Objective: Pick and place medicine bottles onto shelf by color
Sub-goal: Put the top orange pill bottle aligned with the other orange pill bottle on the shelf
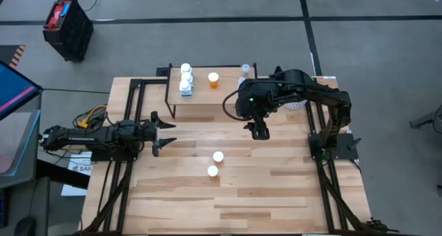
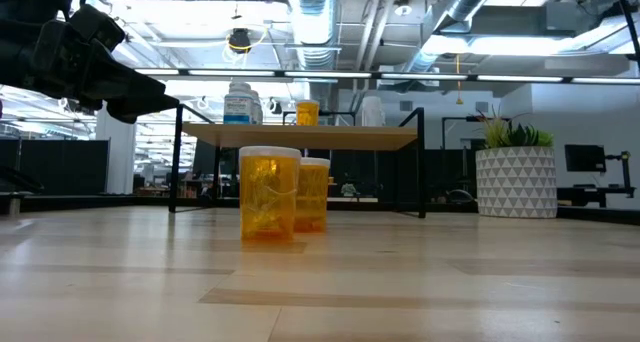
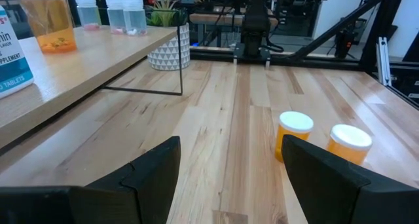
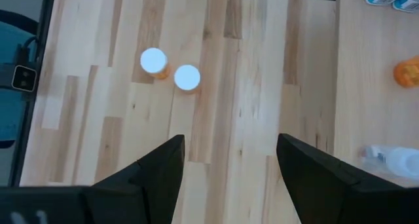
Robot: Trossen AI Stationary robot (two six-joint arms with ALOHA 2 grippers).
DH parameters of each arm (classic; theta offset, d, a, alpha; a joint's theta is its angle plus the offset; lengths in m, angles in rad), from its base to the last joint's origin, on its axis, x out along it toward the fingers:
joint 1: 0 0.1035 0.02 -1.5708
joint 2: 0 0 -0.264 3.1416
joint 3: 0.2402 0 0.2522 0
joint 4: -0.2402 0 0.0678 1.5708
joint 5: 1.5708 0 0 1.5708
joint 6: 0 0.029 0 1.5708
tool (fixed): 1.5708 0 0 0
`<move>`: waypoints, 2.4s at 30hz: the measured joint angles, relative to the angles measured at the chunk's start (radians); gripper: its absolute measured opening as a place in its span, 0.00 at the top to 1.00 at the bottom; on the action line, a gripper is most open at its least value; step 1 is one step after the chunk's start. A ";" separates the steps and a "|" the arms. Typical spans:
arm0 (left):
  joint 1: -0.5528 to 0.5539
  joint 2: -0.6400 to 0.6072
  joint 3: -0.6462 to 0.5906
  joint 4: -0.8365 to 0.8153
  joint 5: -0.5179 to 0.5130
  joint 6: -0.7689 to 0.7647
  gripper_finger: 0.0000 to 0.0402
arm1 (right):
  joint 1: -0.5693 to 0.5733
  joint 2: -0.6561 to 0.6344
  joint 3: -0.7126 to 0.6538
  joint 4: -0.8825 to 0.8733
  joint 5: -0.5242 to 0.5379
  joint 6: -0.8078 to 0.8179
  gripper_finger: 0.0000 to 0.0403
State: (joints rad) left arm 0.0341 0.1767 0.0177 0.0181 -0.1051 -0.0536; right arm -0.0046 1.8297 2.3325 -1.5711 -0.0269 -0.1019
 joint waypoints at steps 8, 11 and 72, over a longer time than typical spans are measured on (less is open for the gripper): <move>0.000 0.000 0.000 0.000 0.000 0.000 0.37 | 0.017 0.000 0.000 0.000 0.002 0.027 0.34; 0.000 0.000 0.000 0.000 0.003 0.000 0.37 | 0.026 0.000 0.000 0.000 0.002 0.049 0.34; 0.000 0.039 0.000 -0.006 0.045 -0.038 0.37 | 0.292 -0.245 -0.615 0.175 0.201 0.375 0.34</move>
State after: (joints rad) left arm 0.0341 0.2161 0.0174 0.0120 -0.0601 -0.0917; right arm 0.2873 1.5850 1.7179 -1.3962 0.1742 0.2730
